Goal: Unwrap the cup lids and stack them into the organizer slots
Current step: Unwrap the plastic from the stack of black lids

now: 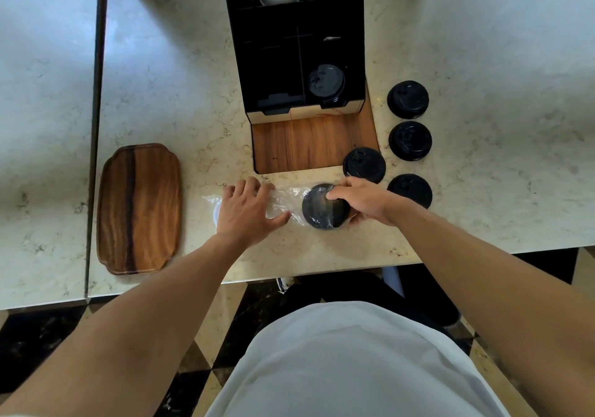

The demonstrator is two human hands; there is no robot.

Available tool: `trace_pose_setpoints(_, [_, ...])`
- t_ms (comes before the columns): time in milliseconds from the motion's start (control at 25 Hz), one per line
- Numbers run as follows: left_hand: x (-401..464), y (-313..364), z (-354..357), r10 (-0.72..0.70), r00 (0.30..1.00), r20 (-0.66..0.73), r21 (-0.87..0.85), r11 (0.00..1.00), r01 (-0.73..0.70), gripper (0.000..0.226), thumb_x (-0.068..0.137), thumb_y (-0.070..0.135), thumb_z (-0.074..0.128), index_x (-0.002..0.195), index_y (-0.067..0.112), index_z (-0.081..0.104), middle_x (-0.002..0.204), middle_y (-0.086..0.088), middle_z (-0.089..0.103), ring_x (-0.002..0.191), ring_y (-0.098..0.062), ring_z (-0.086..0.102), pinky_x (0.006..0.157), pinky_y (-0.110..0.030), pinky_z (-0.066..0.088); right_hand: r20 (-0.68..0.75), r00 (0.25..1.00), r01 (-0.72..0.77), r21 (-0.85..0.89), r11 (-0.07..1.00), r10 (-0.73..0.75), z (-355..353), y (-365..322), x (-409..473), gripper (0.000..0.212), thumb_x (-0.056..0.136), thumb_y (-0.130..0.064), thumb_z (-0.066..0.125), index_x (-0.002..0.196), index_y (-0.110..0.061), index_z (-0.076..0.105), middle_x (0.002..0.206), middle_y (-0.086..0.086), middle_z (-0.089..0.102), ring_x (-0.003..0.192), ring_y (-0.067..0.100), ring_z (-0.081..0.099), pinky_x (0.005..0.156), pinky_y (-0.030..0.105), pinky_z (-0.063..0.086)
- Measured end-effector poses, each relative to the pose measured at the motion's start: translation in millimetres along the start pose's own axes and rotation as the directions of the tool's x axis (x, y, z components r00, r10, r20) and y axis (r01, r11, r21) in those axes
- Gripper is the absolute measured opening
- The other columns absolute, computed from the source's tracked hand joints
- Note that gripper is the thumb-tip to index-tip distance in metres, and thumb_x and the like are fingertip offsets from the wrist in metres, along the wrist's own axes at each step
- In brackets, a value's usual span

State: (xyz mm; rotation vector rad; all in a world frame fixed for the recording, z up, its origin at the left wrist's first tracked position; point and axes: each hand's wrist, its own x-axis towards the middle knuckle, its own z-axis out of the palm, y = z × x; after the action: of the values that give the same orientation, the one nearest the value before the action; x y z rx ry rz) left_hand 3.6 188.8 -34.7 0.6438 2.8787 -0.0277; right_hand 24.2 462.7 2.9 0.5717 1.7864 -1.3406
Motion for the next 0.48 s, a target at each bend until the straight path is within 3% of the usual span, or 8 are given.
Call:
trace_pose_setpoints(80, [0,2,0,-0.024,1.000,-0.009,-0.005,1.000,0.024,0.077,0.083,0.083,0.037,0.131,0.025,0.055,0.122,-0.004,0.057,0.112,-0.026,0.052,0.099,-0.043,0.038,-0.001,0.999,0.052,0.004,0.999,-0.052,-1,0,0,0.036,0.096,-0.041,0.068,0.124,-0.019,0.060,0.114,0.007,0.071,0.101,0.024,0.071,0.075,0.034,0.062])
trace_pose_setpoints(240, [1,7,1,-0.116,0.993,-0.010,-0.017,0.993,0.116,0.074,0.086,0.080,0.038,0.129,0.023,0.058,0.122,-0.006,0.058,0.112,-0.028,0.052,0.100,-0.046,0.040,-0.013,0.995,0.101,0.035,0.994,-0.100,-20,-3,-1,0.034,0.093,-0.033,0.074,0.119,-0.014,0.064,0.108,0.010,0.075,0.095,0.025,0.075,0.078,0.037,0.063])
trace_pose_setpoints(400, [4,10,0,-0.216,0.976,-0.016,-0.025,0.976,0.215,0.070,0.089,0.076,0.036,0.127,0.021,0.059,0.119,-0.008,0.058,0.110,-0.028,0.052,0.098,-0.044,0.041,-0.141,0.979,0.160,0.103,0.982,-0.145,-40,-18,2,0.031,0.089,-0.032,0.074,0.114,-0.015,0.066,0.101,0.011,0.075,0.082,0.024,0.072,0.071,0.034,0.061])
trace_pose_setpoints(480, [6,11,0,-0.266,0.964,-0.015,-0.039,0.963,0.265,0.068,0.091,0.073,0.037,0.127,0.021,0.059,0.119,-0.008,0.058,0.110,-0.028,0.052,0.097,-0.044,0.041,-0.176,0.972,0.178,0.131,0.975,-0.153,-46,-26,5,0.031,0.089,-0.032,0.072,0.115,-0.018,0.066,0.105,0.008,0.073,0.088,0.023,0.070,0.075,0.034,0.060])
